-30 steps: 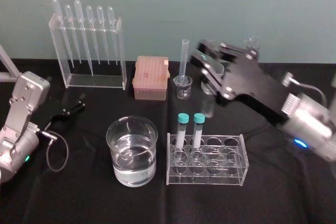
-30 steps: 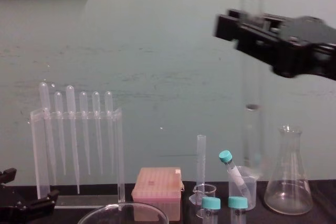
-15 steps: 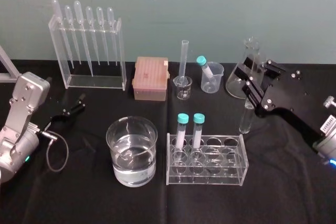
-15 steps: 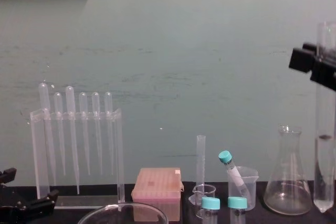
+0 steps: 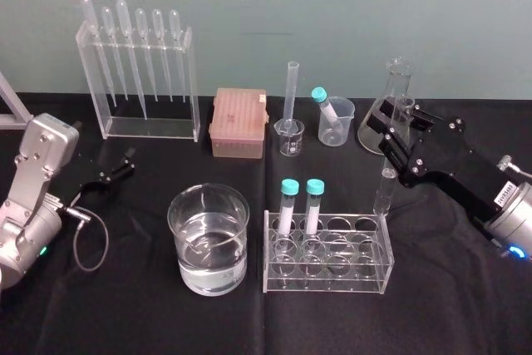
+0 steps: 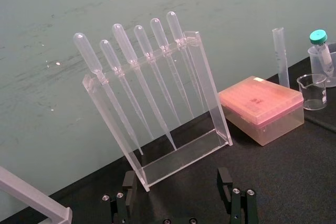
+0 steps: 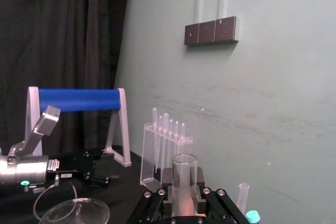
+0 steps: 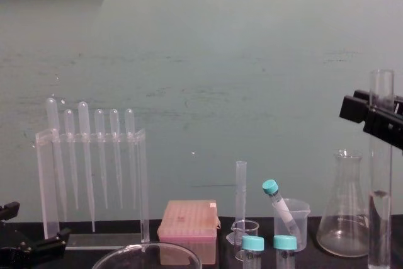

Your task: Hold the test tube with one hand and immerse one end into the beaker, then return it to the test tube rack.

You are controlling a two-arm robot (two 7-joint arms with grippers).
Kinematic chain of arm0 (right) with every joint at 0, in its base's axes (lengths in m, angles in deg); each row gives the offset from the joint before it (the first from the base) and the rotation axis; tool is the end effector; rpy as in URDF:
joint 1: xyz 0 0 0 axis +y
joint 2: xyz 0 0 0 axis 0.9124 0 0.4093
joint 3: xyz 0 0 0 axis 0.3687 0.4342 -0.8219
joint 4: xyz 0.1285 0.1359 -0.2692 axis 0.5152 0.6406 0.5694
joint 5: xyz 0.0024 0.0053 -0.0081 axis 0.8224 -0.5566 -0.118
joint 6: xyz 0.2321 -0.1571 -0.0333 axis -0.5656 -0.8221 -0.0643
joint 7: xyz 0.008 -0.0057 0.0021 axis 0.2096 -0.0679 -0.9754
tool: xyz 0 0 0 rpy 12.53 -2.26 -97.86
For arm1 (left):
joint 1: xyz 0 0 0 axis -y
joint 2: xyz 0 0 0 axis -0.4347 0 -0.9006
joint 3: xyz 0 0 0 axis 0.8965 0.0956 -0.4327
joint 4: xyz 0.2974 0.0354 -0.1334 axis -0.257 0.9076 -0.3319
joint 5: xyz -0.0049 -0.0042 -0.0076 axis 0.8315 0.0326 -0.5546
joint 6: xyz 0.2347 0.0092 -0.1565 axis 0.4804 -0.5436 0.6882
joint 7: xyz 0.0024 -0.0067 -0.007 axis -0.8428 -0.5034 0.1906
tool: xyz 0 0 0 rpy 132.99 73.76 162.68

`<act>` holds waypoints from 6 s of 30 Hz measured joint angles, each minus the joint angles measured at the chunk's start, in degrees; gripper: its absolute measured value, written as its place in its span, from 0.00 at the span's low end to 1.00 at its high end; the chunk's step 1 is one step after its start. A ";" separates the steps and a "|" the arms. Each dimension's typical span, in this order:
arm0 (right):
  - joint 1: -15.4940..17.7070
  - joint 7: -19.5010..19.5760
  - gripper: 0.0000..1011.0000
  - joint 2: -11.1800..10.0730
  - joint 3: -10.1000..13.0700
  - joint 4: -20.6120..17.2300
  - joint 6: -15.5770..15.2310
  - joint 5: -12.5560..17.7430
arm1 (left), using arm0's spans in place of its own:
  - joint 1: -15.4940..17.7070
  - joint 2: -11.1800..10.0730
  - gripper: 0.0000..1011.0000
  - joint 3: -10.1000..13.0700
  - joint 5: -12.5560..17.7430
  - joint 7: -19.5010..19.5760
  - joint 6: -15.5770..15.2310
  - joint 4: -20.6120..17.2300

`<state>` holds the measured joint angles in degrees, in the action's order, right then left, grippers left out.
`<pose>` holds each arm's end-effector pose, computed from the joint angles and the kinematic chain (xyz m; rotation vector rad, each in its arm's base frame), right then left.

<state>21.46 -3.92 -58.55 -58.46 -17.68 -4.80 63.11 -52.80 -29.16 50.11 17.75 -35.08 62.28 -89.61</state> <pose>0.3046 -0.0993 -0.2694 0.1711 -0.2429 -0.7365 0.3391 0.1110 -0.3276 0.3044 -0.2852 1.2479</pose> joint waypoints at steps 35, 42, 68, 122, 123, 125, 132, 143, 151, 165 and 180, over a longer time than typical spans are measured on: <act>-3.46 -4.50 0.22 2.87 -2.51 7.90 -0.17 1.10 | 0.00 0.00 0.99 0.00 0.00 0.00 0.00 0.00; -4.36 -5.13 0.22 3.39 -3.29 9.87 -0.32 1.23 | 0.00 0.00 0.99 0.00 0.00 0.00 0.00 0.00; -3.28 -4.47 0.22 2.80 -4.06 11.88 -1.53 0.39 | 0.00 0.00 0.99 0.00 0.00 0.00 0.00 0.00; -3.48 -4.16 0.99 2.83 -4.20 12.19 -2.27 0.16 | 0.00 0.00 0.99 0.00 0.00 0.00 0.00 0.00; -3.48 -4.16 0.99 2.82 -4.20 12.20 -2.27 0.16 | 0.00 0.00 0.99 0.00 0.00 0.00 0.00 0.00; -3.48 -4.16 0.99 2.83 -4.20 12.20 -2.27 0.16 | 0.00 0.00 0.99 0.00 0.00 0.00 0.00 0.00; -4.05 -4.39 0.99 1.79 -3.94 8.44 -1.84 -0.52 | 0.00 0.00 0.99 0.00 0.00 0.00 0.00 0.00; 1.51 3.00 0.99 -2.54 3.64 -3.26 -1.76 -3.88 | 0.00 0.00 0.99 0.00 0.00 0.00 0.00 0.00; 9.15 9.53 0.99 -2.12 11.33 -3.13 -3.64 -2.60 | 0.00 0.00 0.99 0.00 0.00 0.00 0.00 0.00; -3.65 2.11 0.99 2.41 7.63 18.27 -7.17 1.48 | 0.00 0.00 0.99 0.01 0.00 0.00 -0.01 0.01; -24.29 -11.45 0.99 8.59 -4.02 42.45 -8.98 0.86 | 0.00 -0.01 0.99 0.00 0.00 0.00 -0.01 0.01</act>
<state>-2.83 -15.37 -49.96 -62.47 24.77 -13.78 63.97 -52.80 -29.16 50.10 17.75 -35.08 62.28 -89.60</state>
